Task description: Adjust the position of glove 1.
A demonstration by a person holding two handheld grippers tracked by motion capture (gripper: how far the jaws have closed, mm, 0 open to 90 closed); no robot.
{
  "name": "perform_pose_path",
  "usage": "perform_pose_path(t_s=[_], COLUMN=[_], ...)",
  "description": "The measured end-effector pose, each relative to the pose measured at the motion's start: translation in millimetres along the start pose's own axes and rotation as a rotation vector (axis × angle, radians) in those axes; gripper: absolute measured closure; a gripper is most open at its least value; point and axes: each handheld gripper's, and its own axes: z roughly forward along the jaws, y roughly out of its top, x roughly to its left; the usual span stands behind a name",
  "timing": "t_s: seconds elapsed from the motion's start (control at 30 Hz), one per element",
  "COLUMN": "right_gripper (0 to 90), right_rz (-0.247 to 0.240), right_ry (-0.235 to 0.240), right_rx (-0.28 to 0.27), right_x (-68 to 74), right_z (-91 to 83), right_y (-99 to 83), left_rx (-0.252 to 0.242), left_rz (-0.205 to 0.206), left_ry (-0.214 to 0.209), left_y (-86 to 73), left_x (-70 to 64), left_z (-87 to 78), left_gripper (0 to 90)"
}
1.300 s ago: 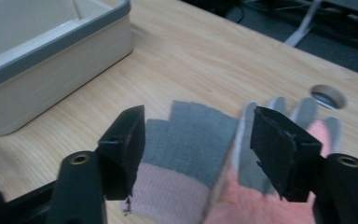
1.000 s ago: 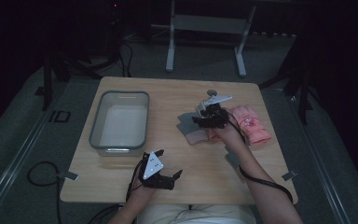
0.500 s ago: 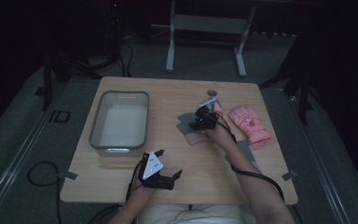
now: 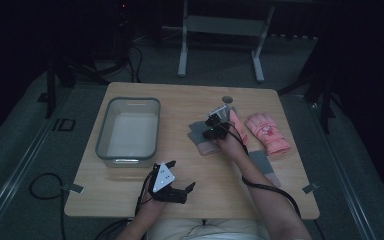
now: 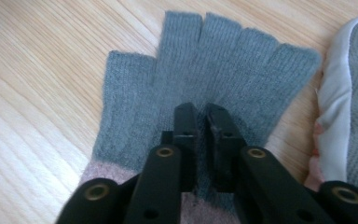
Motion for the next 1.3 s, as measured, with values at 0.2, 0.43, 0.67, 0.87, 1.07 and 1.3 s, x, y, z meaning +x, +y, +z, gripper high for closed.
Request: perform_pose_path(t_s=[0.2,0.43,0.67,0.87,1.07,1.3], right_gripper=[85.5,85.4,85.3,85.2,85.2,85.2], right_rz=[0.030,0.039,0.116,0.156,0.199,0.185], right_ry=[0.045,0.014,-0.045,-0.069,-0.091,-0.127], right_rx=[-0.085,-0.196,-0.277,-0.304,-0.322,-0.250], right_x=[17.5,36.5,57.0,70.5,82.6,92.2], right_z=[-26.8,-79.2,-122.4,-140.5,-147.7,-127.6], right_y=[1.7,-8.8,-51.2,-77.1,-102.3,-121.3], left_rx=[0.004,0.002,0.007,0.001,0.003,0.002], left_rz=[0.000,0.002,0.012,0.000,0.007,0.003], left_ry=[0.000,0.007,0.011,0.011,0.012,0.009], left_y=[0.2,0.1,0.3,0.2,0.2,0.0], left_x=[-0.3,-0.7,-1.4,-0.7,-0.8,-0.4], left_z=[0.4,0.3,0.5,0.4,0.1,-0.2], left_gripper=[0.7,0.8,0.7,0.7,0.7,0.7])
